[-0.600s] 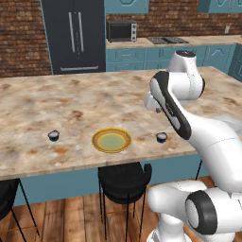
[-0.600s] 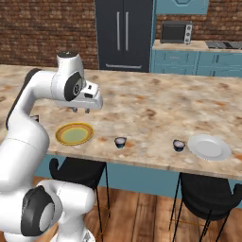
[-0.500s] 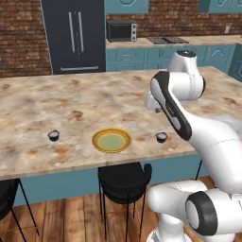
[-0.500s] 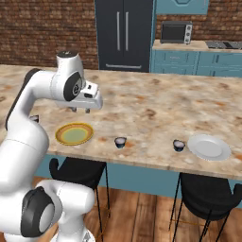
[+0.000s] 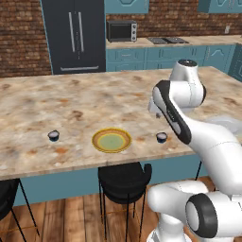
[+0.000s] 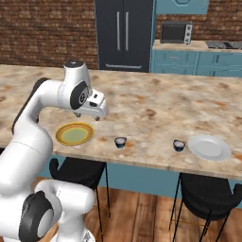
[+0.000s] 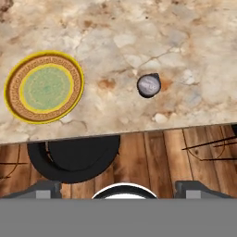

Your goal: Place two yogurt containers on each plate.

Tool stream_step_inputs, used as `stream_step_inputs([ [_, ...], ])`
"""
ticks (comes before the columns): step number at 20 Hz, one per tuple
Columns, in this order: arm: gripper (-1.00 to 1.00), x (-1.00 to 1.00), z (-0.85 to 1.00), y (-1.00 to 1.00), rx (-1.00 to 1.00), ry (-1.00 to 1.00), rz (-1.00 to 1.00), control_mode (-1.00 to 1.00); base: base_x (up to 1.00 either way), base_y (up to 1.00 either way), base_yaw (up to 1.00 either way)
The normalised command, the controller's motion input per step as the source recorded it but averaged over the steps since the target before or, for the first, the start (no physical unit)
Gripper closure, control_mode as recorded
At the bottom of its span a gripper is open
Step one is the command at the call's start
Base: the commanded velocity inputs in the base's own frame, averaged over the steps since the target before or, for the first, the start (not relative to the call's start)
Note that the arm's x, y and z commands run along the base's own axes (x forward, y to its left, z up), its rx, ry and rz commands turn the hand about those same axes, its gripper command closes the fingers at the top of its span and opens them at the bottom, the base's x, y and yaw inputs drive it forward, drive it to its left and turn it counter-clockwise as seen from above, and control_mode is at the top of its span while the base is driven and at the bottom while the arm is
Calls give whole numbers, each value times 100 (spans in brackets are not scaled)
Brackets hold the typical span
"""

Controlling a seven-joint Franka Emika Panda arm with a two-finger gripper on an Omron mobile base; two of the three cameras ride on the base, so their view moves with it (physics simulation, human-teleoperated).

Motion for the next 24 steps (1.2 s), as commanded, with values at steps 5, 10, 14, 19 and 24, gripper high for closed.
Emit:
stream_step_inputs([
  [5,-100,62,-52,-61,5,8,-13,-100,0,0,0],
  [10,-100,65,-50,-48,6,7,0,-100,0,0,0],
  [14,-100,56,-66,-44,1,11,0,-100,0,0,0],
  [19,-100,46,-66,-8,0,0,0,-100,0,0,0],
  [24,-100,36,-51,3,-9,-9,1,-100,0,0,0],
])
